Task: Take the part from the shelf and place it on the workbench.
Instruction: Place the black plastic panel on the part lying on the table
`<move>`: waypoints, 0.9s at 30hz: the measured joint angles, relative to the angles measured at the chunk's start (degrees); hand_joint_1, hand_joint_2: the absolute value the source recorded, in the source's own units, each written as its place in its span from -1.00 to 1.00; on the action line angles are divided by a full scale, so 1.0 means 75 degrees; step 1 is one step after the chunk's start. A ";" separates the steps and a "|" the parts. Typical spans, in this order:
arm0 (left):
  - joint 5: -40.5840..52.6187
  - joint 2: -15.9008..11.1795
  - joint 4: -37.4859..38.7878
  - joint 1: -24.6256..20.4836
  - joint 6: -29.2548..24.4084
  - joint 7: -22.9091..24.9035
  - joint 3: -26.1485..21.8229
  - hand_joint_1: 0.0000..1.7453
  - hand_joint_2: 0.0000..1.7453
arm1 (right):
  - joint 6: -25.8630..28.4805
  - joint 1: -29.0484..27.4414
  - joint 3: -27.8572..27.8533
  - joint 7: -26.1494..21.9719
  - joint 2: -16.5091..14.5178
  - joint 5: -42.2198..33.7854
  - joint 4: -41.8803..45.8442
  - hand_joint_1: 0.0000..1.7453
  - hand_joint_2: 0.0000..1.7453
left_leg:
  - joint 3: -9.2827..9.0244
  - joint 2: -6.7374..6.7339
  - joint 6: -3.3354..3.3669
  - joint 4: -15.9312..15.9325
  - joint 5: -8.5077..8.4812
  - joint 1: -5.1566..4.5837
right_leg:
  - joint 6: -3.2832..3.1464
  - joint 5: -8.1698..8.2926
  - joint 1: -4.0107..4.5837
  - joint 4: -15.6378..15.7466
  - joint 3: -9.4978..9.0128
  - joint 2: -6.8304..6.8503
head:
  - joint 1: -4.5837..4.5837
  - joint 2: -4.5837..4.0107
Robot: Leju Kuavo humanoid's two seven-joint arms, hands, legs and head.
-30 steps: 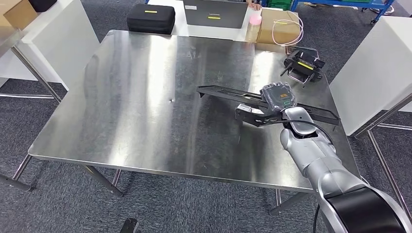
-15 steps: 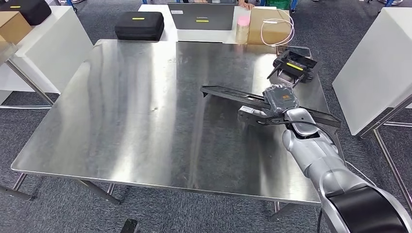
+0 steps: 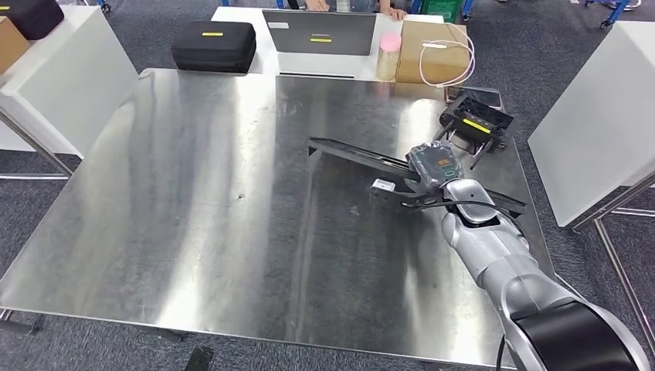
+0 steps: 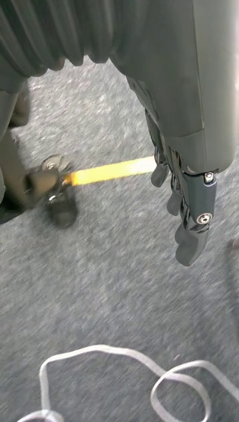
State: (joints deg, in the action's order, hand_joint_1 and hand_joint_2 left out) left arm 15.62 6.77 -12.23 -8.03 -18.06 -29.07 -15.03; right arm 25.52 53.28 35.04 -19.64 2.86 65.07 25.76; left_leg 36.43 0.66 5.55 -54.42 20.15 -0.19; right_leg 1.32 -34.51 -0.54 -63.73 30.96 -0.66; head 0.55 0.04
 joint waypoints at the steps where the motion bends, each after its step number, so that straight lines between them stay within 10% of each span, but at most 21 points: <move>1: 0.0019 0.0026 0.0001 -0.0002 -0.0026 -0.0003 0.0001 -1.00 1.00 | 0.0014 -0.0062 0.0005 -0.0066 -0.0004 -0.0020 -0.0001 1.00 1.00 | -0.0048 0.0003 -0.0036 0.0014 0.0052 0.0022 | 0.0038 -0.0100 -0.0025 -0.0507 0.0366 0.0000 | -0.0004 0.0000; 3: 0.0065 0.0075 0.0005 0.0015 -0.0036 0.0037 0.0004 -1.00 1.00 | 0.0080 -0.0203 0.0011 -0.0312 -0.0009 -0.0116 -0.0004 1.00 1.00 | -0.0152 0.0018 -0.0147 0.0005 0.0168 0.0072 | 0.0204 0.0006 -0.0099 -0.0964 0.0865 0.0005 | -0.0007 0.0000; 7: 0.0159 0.0115 0.0012 0.0012 -0.0028 0.0121 0.0009 -1.00 1.00 | 0.0293 -0.0276 0.0015 -0.1091 -0.0058 -0.0498 -0.0007 1.00 1.00 | -0.0293 0.0045 -0.0454 -0.0162 0.0421 0.0178 | 0.0625 0.1172 -0.0274 0.0609 0.0541 0.0054 | -0.0026 0.0000; 11: 0.0221 0.0126 0.0010 -0.0016 -0.0053 0.0156 0.0010 -1.00 1.00 | 0.0315 -0.0244 0.0039 -0.1489 -0.0324 -0.0647 -0.0007 1.00 1.00 | -0.0245 0.0047 -0.0482 -0.0289 0.0495 0.0181 | 0.0376 0.1306 -0.0258 0.0896 0.0418 -0.0004 | 0.0005 0.0000; 19: 0.0257 0.0136 0.0011 -0.0090 -0.0117 0.0279 0.0010 -1.00 1.00 | -0.0053 -0.0053 0.0304 -0.1540 -0.0992 -0.0669 -0.0005 1.00 1.00 | -0.0304 -0.0018 -0.0378 -0.0207 0.0468 0.0210 | 0.0209 0.1278 -0.0168 0.0897 0.0410 -0.0039 | 0.0015 0.0000; 27: 0.0301 0.0162 0.0011 -0.0106 -0.0152 0.0266 0.0010 -1.00 1.00 | -0.0293 -0.0060 0.0563 -0.1737 -0.1443 -0.0912 -0.0003 1.00 1.00 | -0.0305 -0.0024 -0.0715 -0.0201 0.0497 0.0209 | 0.0187 0.1270 -0.0144 0.0891 0.0405 -0.0036 | 0.0008 0.0000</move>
State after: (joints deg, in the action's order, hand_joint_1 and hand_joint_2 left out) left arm 17.88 7.98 -12.15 -8.83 -19.20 -27.08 -14.95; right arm 23.32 52.82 39.26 -32.66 -7.96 58.23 25.74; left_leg 34.15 0.48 0.18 -55.93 23.88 1.38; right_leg 2.72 -24.98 -1.62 -57.04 34.00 -0.93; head 0.61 0.04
